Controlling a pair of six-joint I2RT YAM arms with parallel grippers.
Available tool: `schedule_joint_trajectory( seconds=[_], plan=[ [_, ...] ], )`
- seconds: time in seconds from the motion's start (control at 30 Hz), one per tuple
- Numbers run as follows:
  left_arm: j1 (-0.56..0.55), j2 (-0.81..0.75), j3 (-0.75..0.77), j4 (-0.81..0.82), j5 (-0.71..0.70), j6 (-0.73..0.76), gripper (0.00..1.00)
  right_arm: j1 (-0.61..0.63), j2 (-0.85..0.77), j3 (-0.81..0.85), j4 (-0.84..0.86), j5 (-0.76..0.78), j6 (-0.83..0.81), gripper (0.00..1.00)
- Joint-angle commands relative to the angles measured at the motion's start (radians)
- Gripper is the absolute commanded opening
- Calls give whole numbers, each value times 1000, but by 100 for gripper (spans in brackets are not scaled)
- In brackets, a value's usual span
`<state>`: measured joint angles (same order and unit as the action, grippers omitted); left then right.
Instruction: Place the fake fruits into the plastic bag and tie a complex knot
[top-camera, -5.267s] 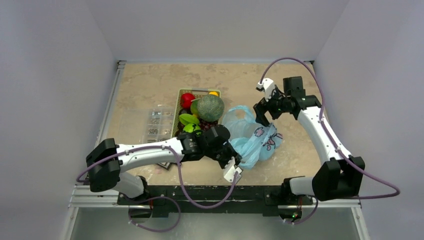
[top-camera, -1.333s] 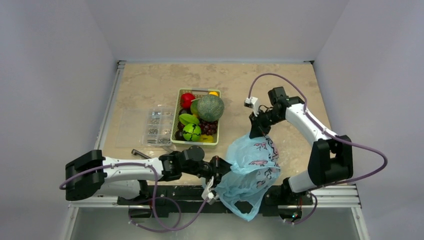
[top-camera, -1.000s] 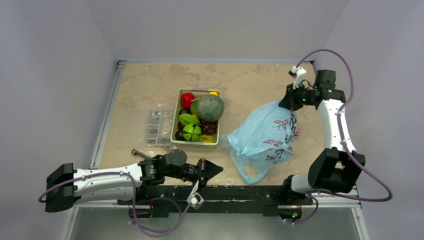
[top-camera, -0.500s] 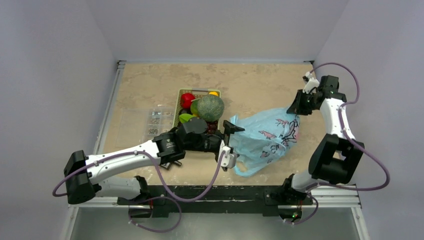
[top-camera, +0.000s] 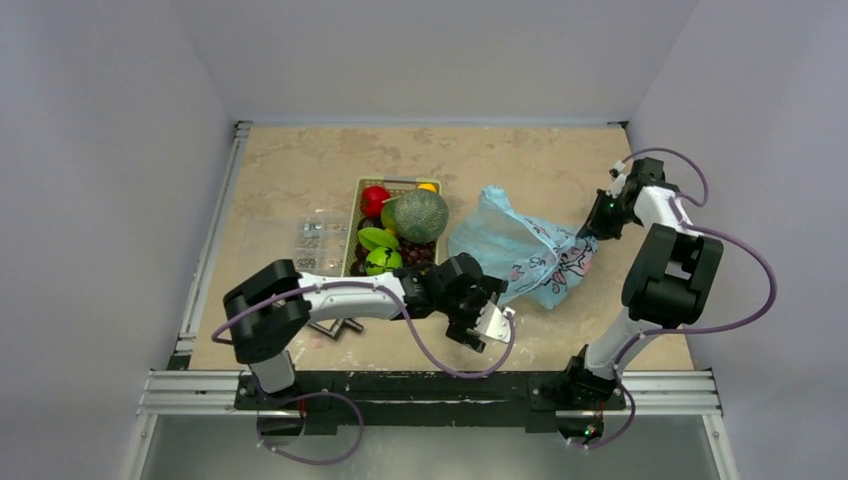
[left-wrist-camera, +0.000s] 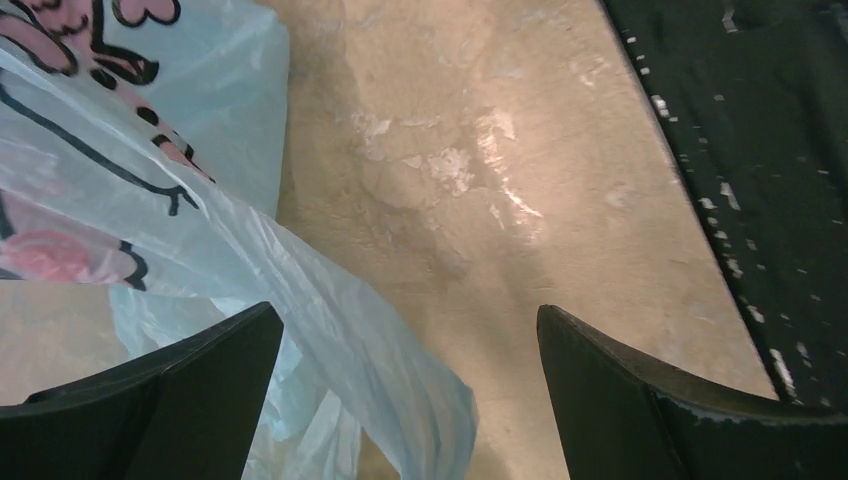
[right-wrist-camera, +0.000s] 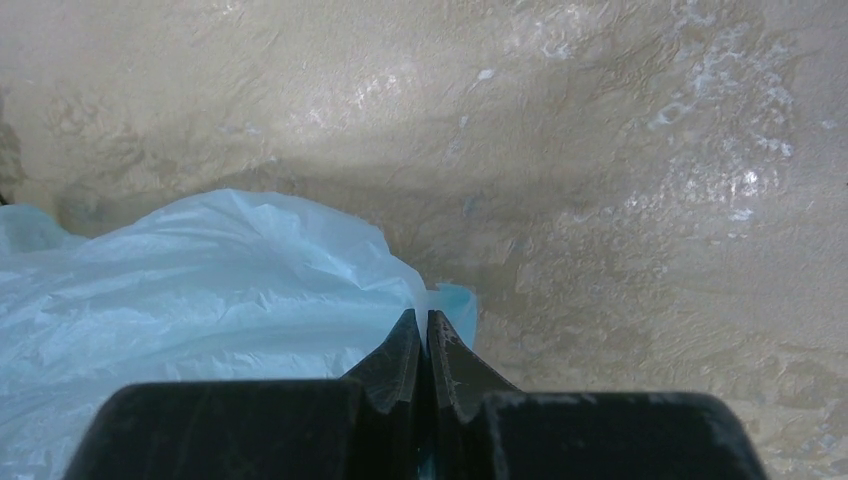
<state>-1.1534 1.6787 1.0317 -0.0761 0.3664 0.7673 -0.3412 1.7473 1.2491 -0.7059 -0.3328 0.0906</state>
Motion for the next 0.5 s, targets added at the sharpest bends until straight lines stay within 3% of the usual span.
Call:
schedule_joint_trajectory(
  seconds=[0.0,0.1,0.17,0.2,0.27,0.3,0.37,0.47],
  plan=[
    [3,106,106,57,-169,-55,100,0,39,56,17,28,-21,1],
    [-3,186,175,78,-342,-98,100,1,74,63,27,28,-44,2],
    [-6,207,222,27,-363,-125,96,1,93,79,36,38,-54,3],
    [-6,211,242,2,-360,-148,83,0,104,92,39,25,-52,4],
    [1,209,283,-52,-305,-223,47,1,128,133,31,-16,-47,12],
    [12,202,318,-79,-266,-281,30,1,139,166,18,-47,-46,25],
    [57,182,387,-135,-132,-454,1,-4,151,245,-29,-108,-53,69],
    [147,160,457,-128,22,-761,0,-28,127,372,-87,-140,-84,97]
  ],
)
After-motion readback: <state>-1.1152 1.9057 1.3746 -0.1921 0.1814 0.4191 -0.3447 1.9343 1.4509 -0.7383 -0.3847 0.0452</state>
